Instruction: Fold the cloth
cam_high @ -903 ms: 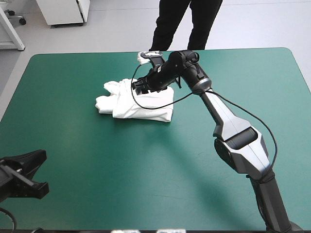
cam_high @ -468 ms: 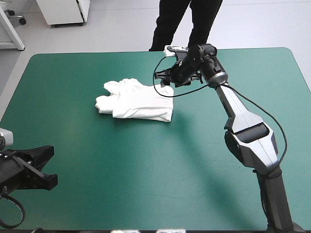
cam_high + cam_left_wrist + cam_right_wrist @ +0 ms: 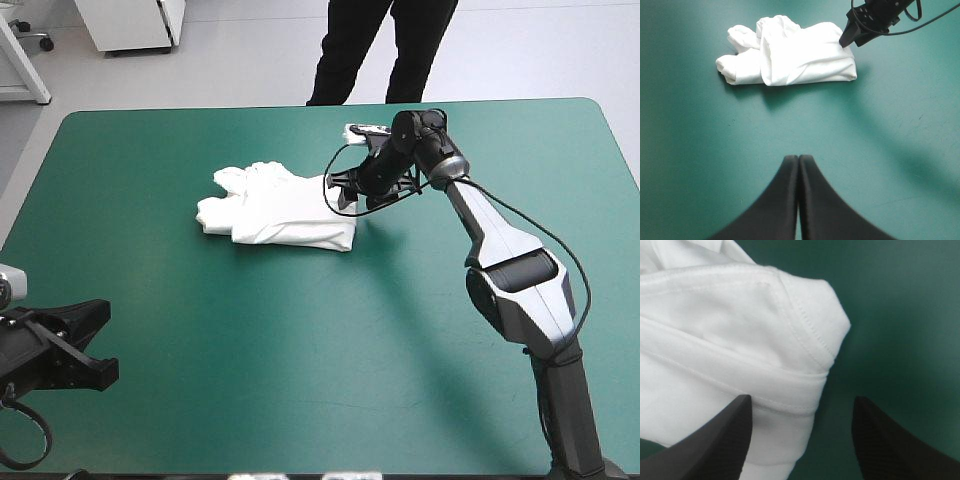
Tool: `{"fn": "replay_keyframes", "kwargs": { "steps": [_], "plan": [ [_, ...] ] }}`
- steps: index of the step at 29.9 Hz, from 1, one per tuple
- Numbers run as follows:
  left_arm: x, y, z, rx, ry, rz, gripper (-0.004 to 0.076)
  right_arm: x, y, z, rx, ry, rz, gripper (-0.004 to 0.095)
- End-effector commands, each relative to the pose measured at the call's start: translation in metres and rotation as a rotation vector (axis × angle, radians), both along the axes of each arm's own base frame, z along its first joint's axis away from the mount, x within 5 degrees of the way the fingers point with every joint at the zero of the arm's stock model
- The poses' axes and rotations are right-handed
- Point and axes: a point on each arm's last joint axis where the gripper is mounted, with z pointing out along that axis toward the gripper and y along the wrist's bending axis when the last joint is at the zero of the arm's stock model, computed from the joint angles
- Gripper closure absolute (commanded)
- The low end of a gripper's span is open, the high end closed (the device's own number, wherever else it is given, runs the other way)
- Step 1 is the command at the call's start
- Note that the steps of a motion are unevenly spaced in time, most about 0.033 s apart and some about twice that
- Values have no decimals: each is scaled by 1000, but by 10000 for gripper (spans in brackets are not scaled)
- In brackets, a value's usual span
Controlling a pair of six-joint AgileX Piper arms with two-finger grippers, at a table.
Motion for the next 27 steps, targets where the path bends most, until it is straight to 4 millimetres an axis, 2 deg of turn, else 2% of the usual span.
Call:
{"fn": "replay_keyframes", "kwargs": {
  "steps": [1, 6, 8, 9, 12, 13, 17, 21, 27],
  "plan": [
    [0, 0, 3, -6, 11, 5, 733, -5, -1, 36, 70, -97, 19, 353],
    [0, 0, 3, -12, 14, 9, 733, -1, 9, 13, 134, -37, 61, 356],
    [0, 0, 3, -14, 14, 10, 733, 1, 13, 4, 144, -27, 82, 425],
    [0, 0, 3, -16, 15, 12, 733, 1, 14, 2, 133, -32, 89, 523],
    [0, 0, 3, -26, 20, 19, 733, 5, 15, 2, 76, -120, 114, 935],
    [0, 0, 3, -27, 20, 20, 733, 6, 15, 6, 63, -157, 111, 912],
    [0, 0, 3, -43, 28, 31, 733, 11, 12, 19, 43, -278, 132, 925],
    [0, 0, 3, -46, 30, 33, 733, 10, 5, 23, -61, -324, 178, 925],
    [-1, 0, 3, -50, 34, 29, 733, 9, -25, 34, -139, -286, 174, 925]
  ]
}}
